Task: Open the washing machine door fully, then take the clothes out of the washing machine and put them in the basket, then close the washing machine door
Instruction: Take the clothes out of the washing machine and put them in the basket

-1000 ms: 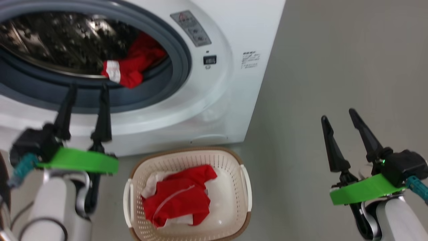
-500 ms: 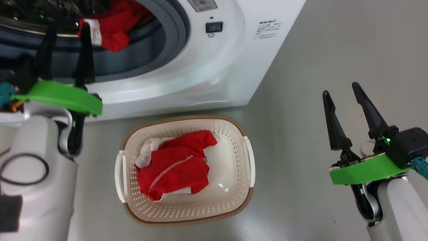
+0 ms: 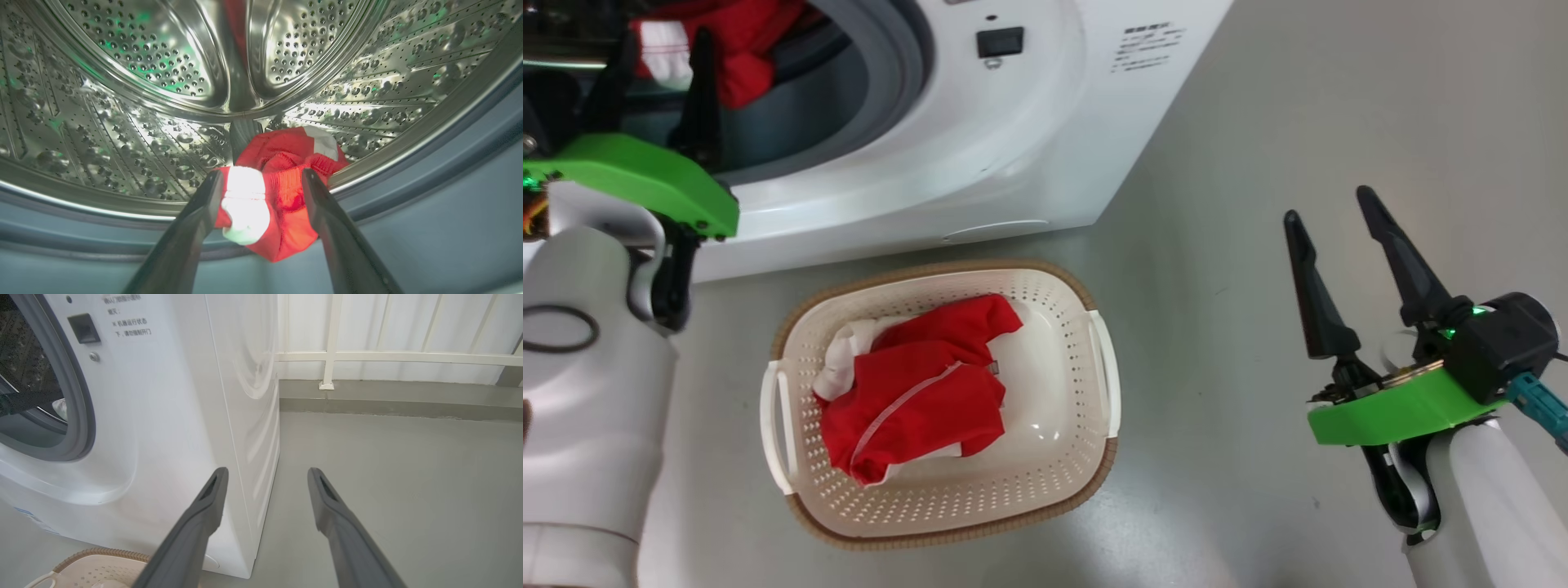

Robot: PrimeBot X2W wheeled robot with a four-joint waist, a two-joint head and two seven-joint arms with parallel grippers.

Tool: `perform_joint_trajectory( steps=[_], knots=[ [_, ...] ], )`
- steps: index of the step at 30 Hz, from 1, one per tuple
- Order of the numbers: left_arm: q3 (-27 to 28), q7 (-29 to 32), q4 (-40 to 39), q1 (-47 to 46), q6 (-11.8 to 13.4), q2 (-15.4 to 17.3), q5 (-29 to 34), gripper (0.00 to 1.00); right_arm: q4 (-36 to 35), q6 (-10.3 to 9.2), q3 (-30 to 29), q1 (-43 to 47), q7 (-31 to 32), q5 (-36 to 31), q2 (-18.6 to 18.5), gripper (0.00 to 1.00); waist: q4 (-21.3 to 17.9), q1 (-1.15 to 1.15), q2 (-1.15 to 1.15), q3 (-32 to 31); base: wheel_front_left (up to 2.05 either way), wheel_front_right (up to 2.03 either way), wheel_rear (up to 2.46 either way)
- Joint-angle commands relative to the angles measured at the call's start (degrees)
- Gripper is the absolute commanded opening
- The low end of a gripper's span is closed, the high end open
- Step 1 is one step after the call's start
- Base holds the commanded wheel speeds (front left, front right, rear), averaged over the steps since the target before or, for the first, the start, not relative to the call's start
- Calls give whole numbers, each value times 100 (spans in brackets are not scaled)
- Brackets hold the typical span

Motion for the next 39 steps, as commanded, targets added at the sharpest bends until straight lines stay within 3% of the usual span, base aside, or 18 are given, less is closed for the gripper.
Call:
perform_joint_trajectory(
  steps=[1,11,16,23,28,29,31,39],
  knots=[
    [40,24,5,-148,-31,349,-131,100,-157,19,171,-67,-36,34,-28,100,-80,0,0,4,0,0,0],
    [-437,546,883,-683,-31,655,-688,100,-133,19,370,-191,-36,163,-41,100,-288,0,0,116,0,0,0],
    [-668,869,1342,-947,103,723,-481,100,-138,19,354,-213,-36,187,-29,100,-300,0,0,151,0,0,0],
    [-1154,1071,1702,-1165,502,891,32,100,-113,19,508,-248,-36,321,12,100,-392,0,0,143,0,0,0],
    [-1249,1030,1783,-1211,535,914,91,100,-126,19,565,-302,-36,404,-29,100,-463,0,0,185,0,0,0],
    [-1268,1011,1793,-1215,533,907,100,48,-129,19,561,-304,-36,408,-35,100,-469,0,0,185,0,0,0],
    [-1287,982,1813,-1222,520,891,96,2,-137,19,543,-297,-36,407,-43,100,-474,0,0,180,0,0,0],
    [-1245,845,1876,-1147,429,902,-36,0,-106,19,501,-297,-36,408,-11,100,-511,0,0,37,0,0,0]
  ],
)
